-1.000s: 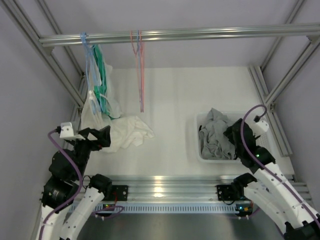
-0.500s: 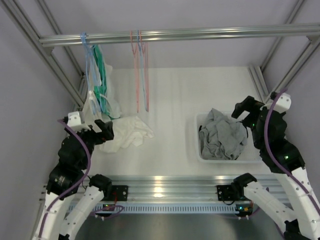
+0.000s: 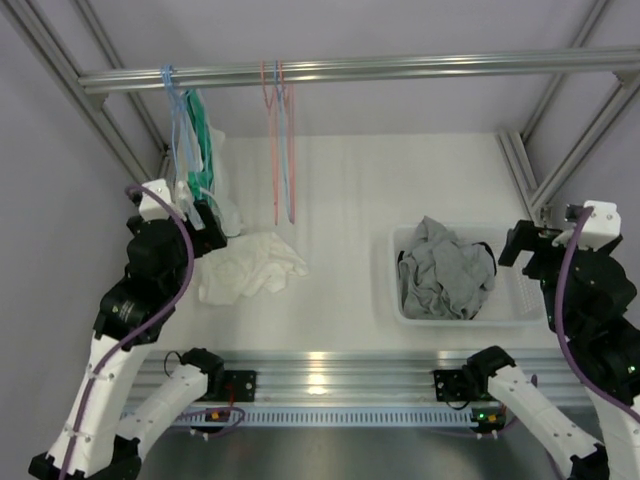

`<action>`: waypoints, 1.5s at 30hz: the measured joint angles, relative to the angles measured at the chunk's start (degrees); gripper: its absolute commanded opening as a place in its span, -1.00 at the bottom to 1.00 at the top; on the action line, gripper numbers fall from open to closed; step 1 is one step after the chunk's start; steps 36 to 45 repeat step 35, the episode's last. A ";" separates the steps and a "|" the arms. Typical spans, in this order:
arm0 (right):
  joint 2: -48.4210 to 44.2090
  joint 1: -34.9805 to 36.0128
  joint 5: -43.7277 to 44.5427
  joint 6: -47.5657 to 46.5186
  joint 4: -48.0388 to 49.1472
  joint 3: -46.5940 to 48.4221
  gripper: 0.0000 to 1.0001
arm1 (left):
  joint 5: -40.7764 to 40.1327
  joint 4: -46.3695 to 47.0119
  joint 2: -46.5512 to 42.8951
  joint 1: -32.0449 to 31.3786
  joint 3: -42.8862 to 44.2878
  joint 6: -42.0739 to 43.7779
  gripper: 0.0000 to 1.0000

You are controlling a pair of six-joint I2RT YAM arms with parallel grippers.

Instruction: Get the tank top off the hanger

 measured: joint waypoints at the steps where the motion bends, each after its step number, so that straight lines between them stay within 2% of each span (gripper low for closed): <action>1: -1.25 0.02 0.48 -0.66 -0.81 -0.02 0.99 | -1.53 -0.50 -0.90 0.13 -0.02 0.07 0.98; 6: -8.92 0.02 1.40 -2.62 -3.34 0.04 0.99 | -10.19 -0.48 -10.49 0.31 -3.61 0.20 0.98; 8: -11.98 0.13 1.90 -3.21 -3.72 0.04 0.99 | -11.39 -0.02 -13.03 0.66 -5.33 0.22 0.98; 11: -14.21 0.42 2.86 -3.63 -3.91 0.04 0.99 | -10.03 0.11 -12.24 3.04 -6.40 0.22 0.98; 17: -13.92 0.74 2.45 -3.56 -4.28 -1.20 0.99 | -6.80 0.24 -9.70 5.25 -6.78 0.15 0.98; 27: -12.66 0.79 0.94 -3.50 -4.20 -3.41 0.99 | -5.62 0.81 -19.28 5.25 -12.15 0.44 0.98; 45: -10.49 0.83 1.03 -2.43 -3.34 -5.53 0.99 | -5.09 0.81 -17.79 5.25 -13.09 0.37 0.98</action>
